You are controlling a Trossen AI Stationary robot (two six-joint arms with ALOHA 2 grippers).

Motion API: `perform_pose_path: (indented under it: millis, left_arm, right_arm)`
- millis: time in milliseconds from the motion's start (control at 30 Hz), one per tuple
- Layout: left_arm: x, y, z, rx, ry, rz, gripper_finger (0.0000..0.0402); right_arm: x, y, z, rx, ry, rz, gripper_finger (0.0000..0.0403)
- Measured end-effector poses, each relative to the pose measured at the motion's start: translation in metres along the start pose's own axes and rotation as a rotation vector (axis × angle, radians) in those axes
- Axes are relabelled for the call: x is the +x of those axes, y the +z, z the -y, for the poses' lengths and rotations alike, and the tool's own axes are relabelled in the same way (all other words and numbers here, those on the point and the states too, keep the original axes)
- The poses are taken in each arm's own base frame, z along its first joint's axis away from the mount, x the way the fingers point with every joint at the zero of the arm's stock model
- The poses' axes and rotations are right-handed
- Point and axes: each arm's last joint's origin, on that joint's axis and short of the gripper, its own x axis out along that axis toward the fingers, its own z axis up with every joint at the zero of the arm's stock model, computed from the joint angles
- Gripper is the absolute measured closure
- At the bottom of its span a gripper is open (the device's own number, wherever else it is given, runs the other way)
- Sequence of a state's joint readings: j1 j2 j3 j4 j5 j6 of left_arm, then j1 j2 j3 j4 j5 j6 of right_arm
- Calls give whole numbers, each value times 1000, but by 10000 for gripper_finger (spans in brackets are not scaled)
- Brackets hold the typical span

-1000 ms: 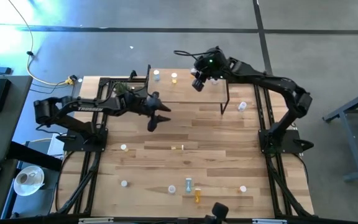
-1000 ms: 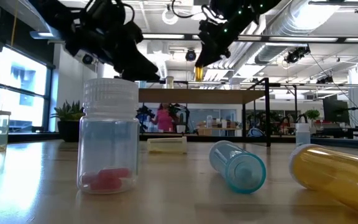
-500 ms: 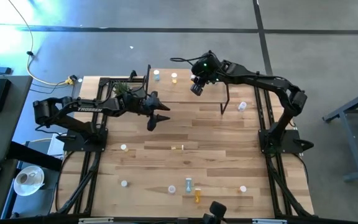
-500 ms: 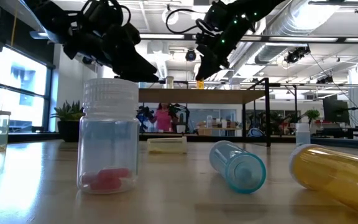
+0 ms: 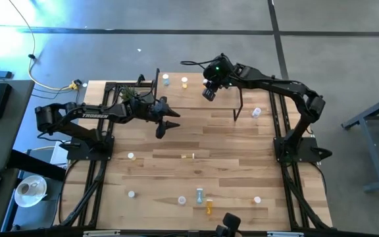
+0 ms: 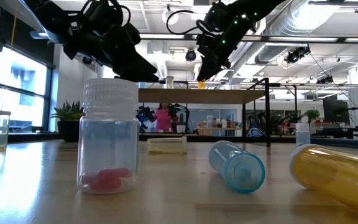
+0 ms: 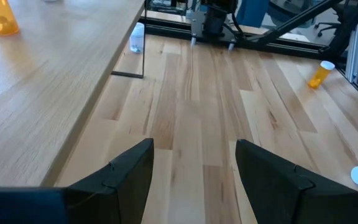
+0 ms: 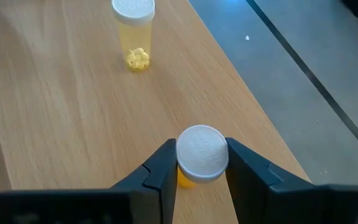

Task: Pick and place medicine bottles onto shelf by color
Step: Put the top orange pill bottle on the shelf, then put the top transparent pill bottle on the shelf aligned with the transparent pill bottle

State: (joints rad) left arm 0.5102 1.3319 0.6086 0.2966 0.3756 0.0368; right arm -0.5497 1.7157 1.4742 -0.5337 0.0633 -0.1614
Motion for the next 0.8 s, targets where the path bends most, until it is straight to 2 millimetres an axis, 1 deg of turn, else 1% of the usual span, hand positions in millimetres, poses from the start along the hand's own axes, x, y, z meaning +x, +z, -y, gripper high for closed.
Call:
perform_pose_path:
  millis: [167,267,533,800]
  left_arm:
    - [0,0,0,0,0,0,186]
    - [0,0,0,0,0,0,186]
    - [0,0,0,-6,0,0,186]
    - [0,0,0,-8,0,-1,186]
  right_arm:
    - [0,-1,0,-1,-4,-9,263]
    - [0,-1,0,-1,-7,-7,249]
    - [-1,0,1,-5,-40,-7,246]
    - [-14,6,3,-23,-29,-45,245]
